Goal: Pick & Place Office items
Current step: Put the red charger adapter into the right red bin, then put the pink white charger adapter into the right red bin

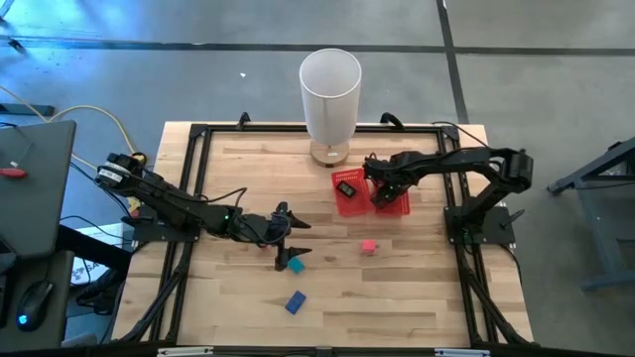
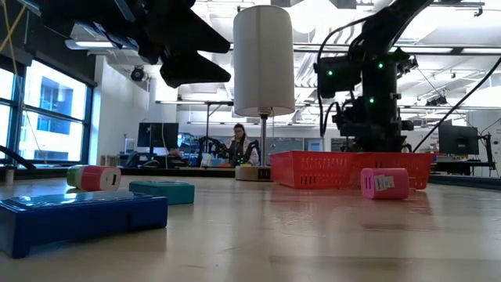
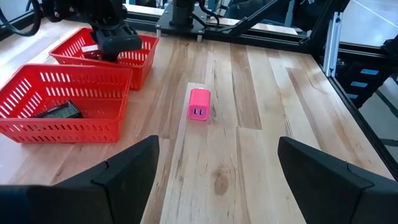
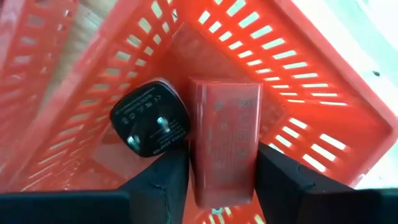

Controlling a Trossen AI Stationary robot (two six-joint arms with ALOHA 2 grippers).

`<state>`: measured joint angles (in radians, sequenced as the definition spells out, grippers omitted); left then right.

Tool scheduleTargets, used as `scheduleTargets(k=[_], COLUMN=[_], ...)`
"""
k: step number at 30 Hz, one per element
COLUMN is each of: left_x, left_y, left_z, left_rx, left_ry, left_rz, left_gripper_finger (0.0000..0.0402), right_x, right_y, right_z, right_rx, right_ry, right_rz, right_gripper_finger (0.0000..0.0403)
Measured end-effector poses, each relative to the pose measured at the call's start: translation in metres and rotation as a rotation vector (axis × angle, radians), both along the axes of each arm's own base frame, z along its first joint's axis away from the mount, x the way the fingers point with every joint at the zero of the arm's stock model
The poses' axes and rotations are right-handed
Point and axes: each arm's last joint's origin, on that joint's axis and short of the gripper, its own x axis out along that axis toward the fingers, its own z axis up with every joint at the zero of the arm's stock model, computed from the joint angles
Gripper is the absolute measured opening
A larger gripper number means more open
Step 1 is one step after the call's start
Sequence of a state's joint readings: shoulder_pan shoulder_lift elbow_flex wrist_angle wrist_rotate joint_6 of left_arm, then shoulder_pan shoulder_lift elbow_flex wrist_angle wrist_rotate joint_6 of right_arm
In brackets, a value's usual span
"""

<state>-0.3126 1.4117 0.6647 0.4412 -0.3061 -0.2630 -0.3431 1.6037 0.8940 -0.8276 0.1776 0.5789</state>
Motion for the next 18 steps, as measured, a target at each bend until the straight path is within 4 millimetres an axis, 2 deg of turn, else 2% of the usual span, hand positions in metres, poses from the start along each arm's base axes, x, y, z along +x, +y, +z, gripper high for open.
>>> scheduleTargets(k=[10,18], left_x=[0.0,0.0], left_y=[0.0,0.0], left_z=[0.0,0.0], left_rx=[0.001,0.018], left_ry=[0.001,0.0], left_rz=[0.001,-0.002], left_gripper_finger=[0.032,0.032], right_x=[-0.001,-0.006], right_y=[0.0,0.002], right_z=[0.002,0.019], right_rx=[-0.003,-0.024], right_ry=[0.0,-0.052], right_rz=[0.008,0.005], right_gripper_finger=[0.0152,0.0153])
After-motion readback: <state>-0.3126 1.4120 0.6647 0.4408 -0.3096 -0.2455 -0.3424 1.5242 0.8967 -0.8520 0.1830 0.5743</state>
